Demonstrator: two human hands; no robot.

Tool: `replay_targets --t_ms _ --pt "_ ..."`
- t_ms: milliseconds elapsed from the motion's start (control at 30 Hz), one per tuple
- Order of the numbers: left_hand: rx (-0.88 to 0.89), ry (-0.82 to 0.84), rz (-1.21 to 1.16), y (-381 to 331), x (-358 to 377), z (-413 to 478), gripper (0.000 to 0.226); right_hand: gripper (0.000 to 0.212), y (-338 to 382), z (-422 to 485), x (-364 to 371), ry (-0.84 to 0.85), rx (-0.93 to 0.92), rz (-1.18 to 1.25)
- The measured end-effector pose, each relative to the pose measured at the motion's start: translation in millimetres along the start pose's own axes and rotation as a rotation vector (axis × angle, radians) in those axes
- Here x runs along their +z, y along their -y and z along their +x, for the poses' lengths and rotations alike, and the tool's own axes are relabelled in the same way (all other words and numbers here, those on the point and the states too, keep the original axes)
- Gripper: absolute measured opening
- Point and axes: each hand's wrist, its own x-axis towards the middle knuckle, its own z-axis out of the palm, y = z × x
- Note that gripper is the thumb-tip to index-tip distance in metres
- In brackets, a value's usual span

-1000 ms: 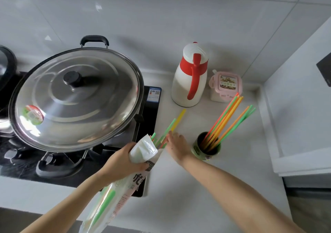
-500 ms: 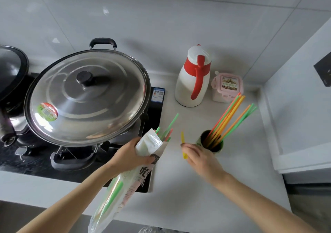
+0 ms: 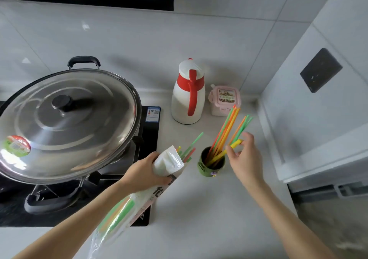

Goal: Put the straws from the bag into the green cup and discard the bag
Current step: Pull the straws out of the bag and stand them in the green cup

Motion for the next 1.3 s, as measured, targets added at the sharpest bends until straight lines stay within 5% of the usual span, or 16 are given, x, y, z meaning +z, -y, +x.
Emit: replay_targets --t_ms 100,167,267,300,400,633,767,867,933,1033,1133,1300 --pt "0.017 0.006 -0.003 -8.6 -0.9 0.3 0.06 0.039 14.9 -19.4 -9.0 -0.361 -0.264 -0.136" --pt "0.035 0.019 -0.006 -14.6 -0.8 -0.3 0.059 0.047 33.6 -31.3 -3.9 -0.064 -0.069 0.141" --pt "0.056 0.053 -0.034 -23.8 0.8 -2.5 0.059 0.051 59.2 -35.1 13.2 0.646 0.42 0.562" --pt "0.059 0.064 -0.048 -26.0 0.7 -2.7 0.058 0.047 62.5 -35.2 18.7 0.729 0.455 0.634" --pt "0.054 0.084 -0.068 -27.3 -2.8 -1.3 0.051 0.01 66.3 -32.7 29.4 0.608 0.496 0.911" --pt "0.035 0.224 -0.099 -25.4 -7.8 -4.6 0.047 0.032 63.7 -23.3 31.3 0.439 0.597 1.287" --pt "0.039 0.266 -0.117 -20.9 -9.7 -11.0 0.038 0.027 57.1 5.3 7.8 0.166 0.58 1.531" --pt "0.061 0.265 -0.126 -26.0 -8.7 -13.1 0.033 0.019 54.4 16.3 -8.0 0.193 0.531 1.62" --pt "0.078 0.256 -0.13 -31.7 -6.6 -11.9 0.03 0.032 57.2 10.0 -8.7 0.347 0.531 1.62" --pt "0.097 0.229 -0.121 -40.0 -4.4 -8.0 0.029 0.017 65.2 -7.5 -1.8 0.457 0.537 1.374" --pt "0.106 0.234 -0.115 -44.0 -3.8 -5.3 0.029 0.028 71.2 -14.6 1.8 0.345 0.546 1.247" --pt "0.125 0.248 -0.095 -35.2 -1.9 -2.6 0.042 0.041 74.1 7.7 -25.9 0.136 0.426 1.407"
